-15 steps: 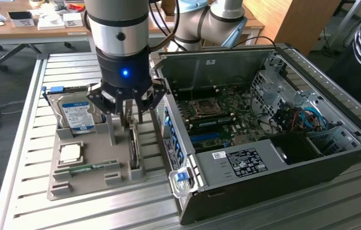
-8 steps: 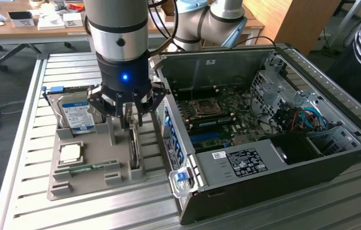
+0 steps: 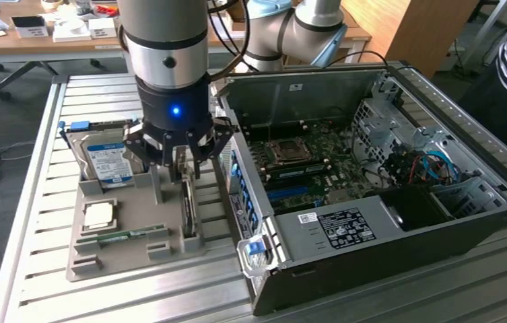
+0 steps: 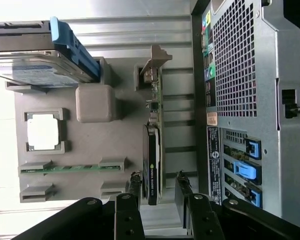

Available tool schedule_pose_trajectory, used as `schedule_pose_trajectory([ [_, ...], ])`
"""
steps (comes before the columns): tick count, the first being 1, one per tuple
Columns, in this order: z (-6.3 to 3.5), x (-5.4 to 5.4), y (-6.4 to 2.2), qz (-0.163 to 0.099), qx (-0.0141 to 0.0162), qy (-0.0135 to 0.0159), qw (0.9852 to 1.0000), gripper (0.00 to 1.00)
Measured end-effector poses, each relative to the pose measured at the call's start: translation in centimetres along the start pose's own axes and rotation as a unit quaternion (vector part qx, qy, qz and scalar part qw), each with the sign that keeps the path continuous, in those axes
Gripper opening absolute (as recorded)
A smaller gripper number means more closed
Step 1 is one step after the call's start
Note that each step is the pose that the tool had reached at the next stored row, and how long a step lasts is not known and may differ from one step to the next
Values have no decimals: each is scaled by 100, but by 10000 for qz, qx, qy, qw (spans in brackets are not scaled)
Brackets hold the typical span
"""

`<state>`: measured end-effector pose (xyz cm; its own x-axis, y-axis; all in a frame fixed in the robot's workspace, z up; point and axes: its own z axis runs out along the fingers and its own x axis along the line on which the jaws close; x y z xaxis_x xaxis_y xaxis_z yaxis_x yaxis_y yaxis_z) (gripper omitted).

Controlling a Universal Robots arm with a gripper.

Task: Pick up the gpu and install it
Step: 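Pick up the gpu and move the gpu toward the slot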

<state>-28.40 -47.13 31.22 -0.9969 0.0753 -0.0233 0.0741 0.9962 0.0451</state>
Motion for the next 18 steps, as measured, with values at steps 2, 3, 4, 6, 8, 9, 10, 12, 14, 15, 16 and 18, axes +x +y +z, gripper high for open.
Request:
schedule_pose_trajectory([
  [2, 36, 1, -1, 0, 0, 0, 10000, 42],
  [3, 54, 1, -2, 0, 0, 0, 10000, 42],
  [4, 70, 1, -3, 0, 0, 0, 10000, 42],
  [6, 99, 2, -4, 0, 0, 0, 10000, 42],
  [8, 134, 3, -6, 0, 0, 0, 10000, 42],
  [9, 151, 4, -6, 0, 0, 0, 10000, 42],
  [10, 167, 4, -7, 0, 0, 0, 10000, 42],
  [12, 198, 5, -8, 0, 0, 1, 10000, 42],
  [14, 223, 5, -8, 0, 0, 0, 10000, 42],
  [15, 234, 5, -9, 0, 0, 0, 10000, 42],
  [16, 245, 6, -9, 0, 0, 0, 10000, 42],
  [18, 273, 6, -10, 0, 0, 0, 10000, 42],
])
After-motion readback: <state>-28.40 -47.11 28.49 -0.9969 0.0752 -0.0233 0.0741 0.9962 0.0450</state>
